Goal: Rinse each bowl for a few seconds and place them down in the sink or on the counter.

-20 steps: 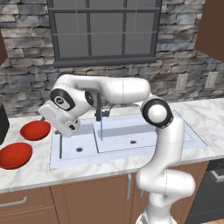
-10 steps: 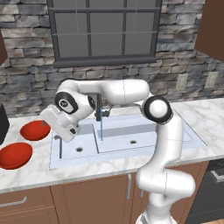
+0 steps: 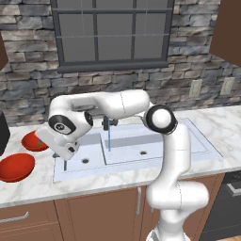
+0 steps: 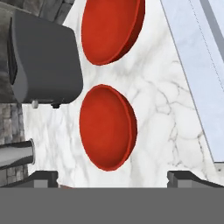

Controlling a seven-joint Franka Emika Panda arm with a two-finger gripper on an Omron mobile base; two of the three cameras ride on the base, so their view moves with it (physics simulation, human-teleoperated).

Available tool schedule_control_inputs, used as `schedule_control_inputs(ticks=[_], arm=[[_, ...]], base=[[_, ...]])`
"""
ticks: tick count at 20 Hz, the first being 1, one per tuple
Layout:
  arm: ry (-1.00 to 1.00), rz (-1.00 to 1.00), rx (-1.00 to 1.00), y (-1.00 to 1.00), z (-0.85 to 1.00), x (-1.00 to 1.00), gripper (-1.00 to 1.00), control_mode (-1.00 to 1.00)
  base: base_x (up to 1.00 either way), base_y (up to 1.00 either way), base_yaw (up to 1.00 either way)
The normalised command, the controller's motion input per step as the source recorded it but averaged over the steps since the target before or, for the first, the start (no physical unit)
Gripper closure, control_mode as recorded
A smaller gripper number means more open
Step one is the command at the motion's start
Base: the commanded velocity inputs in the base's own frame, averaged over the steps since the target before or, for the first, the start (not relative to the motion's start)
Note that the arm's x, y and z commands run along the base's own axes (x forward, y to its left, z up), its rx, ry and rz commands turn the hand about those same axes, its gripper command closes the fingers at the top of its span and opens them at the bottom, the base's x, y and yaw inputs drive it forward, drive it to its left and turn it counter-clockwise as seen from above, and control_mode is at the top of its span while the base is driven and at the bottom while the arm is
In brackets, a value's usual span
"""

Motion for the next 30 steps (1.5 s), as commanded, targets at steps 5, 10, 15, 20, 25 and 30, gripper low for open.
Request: schedule_control_inputs(ticks=[5, 10, 15, 20, 25, 30], arm=[[0.02, 0.00, -0.27, 0.54, 0.17, 0.05, -1.00, -1.00], [0.07, 0.00, -0.22, 0.33, 0.24, 0.16, -1.00, -1.00], [0.07, 0.00, -0.17, 0.17, 0.14, 0.13, -1.00, -1.00], [0.05, 0.00, -0.11, 0.01, 0.12, 0.03, -1.00, -1.00], [0.06, 0.00, -0.12, 0.05, 0.17, 0.08, -1.00, -1.00], [0.05, 0.00, -0.12, 0.06, 0.15, 0.13, -1.00, -1.00]], base=[[0.00, 0.00, 0.00], [0.00, 0.00, 0.00], [0.00, 0.00, 0.00], [0.00, 0.00, 0.00], [0.00, 0.00, 0.00], [0.00, 0.00, 0.00]])
